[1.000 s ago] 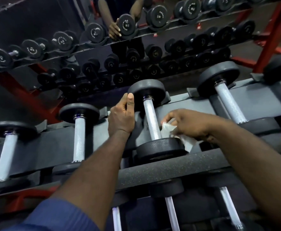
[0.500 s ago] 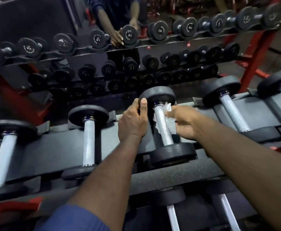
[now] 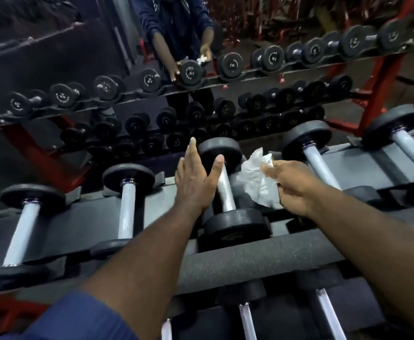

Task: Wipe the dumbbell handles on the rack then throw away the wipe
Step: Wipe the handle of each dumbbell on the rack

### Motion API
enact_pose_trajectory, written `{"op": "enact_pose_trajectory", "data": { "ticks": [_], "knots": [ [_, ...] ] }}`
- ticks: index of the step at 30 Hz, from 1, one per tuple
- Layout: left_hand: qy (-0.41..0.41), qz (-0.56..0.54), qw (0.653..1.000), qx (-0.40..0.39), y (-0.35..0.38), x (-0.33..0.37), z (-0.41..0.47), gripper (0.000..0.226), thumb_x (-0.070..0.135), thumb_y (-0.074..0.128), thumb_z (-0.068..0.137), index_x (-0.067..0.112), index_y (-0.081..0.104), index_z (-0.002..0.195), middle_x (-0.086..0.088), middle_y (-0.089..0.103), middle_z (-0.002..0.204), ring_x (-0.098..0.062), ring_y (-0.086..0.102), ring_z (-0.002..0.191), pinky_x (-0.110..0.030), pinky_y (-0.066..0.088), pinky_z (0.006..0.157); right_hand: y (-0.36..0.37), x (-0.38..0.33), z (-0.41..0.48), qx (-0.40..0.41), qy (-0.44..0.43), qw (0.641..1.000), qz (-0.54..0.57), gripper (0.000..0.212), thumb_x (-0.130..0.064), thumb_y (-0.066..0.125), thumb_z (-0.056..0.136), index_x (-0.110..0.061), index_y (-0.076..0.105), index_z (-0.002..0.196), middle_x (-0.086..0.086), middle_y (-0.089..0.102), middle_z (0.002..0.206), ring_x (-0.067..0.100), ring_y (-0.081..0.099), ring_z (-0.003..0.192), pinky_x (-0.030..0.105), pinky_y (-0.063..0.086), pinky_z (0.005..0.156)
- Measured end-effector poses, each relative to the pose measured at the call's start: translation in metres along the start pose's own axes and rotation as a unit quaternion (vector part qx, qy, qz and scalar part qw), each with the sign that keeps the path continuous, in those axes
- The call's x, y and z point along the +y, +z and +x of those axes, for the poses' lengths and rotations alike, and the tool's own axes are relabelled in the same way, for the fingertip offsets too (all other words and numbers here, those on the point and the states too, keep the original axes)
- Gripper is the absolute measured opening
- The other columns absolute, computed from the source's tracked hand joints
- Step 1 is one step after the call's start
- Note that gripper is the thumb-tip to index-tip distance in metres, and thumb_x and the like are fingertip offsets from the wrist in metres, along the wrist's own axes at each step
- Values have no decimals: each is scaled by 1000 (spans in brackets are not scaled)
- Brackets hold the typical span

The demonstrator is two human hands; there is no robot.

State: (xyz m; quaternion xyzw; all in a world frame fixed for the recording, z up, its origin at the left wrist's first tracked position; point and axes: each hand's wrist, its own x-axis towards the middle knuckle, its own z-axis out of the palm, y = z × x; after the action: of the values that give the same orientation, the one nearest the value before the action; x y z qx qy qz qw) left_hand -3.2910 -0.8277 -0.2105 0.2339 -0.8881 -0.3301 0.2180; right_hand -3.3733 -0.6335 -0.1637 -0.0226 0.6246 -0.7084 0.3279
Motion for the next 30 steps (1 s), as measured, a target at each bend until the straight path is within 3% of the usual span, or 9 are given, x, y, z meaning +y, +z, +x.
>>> {"op": "enact_pose_trajectory", "data": {
  "ticks": [2,5,10,13,17,22,25,28,30],
  "knots": [
    [43,46,998,16,-2,29,-2,91,84,25,92,36,0,165,0,7,174,-23,3,160,-52,7,128,-17,-16,-17,-34,-2,999,-4,23,-6,52,103,1,66,120,21,75,107,30,75,88,51,60,82],
    [63,44,997,20,6,78,2,91,83,19,92,30,15,166,1,14,173,-16,6,159,-48,9,129,-41,-34,-36,-82,-16,997,6,22,-11,54,104,-4,67,121,18,76,106,27,76,84,40,63,64],
    [71,19,997,1,53,146,-9,88,82,17,93,30,23,164,3,21,171,-15,15,157,-45,14,129,-110,-52,-50,-108,-35,992,62,25,-21,63,99,-6,69,118,20,72,118,38,68,113,61,49,102],
    [76,61,995,-32,82,155,-20,81,78,16,98,33,19,165,5,14,173,-14,12,158,-46,14,129,-155,-55,-56,-122,-35,990,68,28,-20,64,98,-1,68,118,23,71,118,37,69,108,54,56,93],
    [28,37,999,-23,117,162,-24,76,72,21,102,29,21,165,4,17,173,-15,16,158,-48,17,128,-206,-61,-45,-77,-57,992,76,20,-12,62,98,-1,70,113,18,75,107,30,74,94,41,63,73],
    [16,27,999,-20,141,163,-5,78,70,29,103,26,16,166,2,16,173,-16,19,157,-47,21,128,-234,-75,-14,21,-129,991,42,21,-16,73,92,-9,74,112,13,77,104,32,74,101,59,57,89],
    [-6,-12,1000,-23,150,152,4,75,69,31,103,29,18,165,0,25,170,-13,32,150,-40,28,123,-232,-71,10,122,-230,964,-51,18,-25,77,89,-20,78,106,-4,79,96,18,75,97,45,59,93],
    [-39,-35,998,-31,158,135,18,67,73,29,101,40,23,160,-6,42,156,-17,44,139,-44,35,117,-217,-63,36,145,-300,929,-164,21,-32,77,87,-25,79,106,-14,78,93,5,74,90,37,60,89],
    [-59,-19,998,-34,165,124,26,63,71,30,102,45,21,158,-8,36,154,-22,43,137,-41,36,111,-203,-56,53,168,-360,886,-240,19,-28,77,86,-25,81,104,-17,75,97,2,71,90,19,54,89]
  ]
}}
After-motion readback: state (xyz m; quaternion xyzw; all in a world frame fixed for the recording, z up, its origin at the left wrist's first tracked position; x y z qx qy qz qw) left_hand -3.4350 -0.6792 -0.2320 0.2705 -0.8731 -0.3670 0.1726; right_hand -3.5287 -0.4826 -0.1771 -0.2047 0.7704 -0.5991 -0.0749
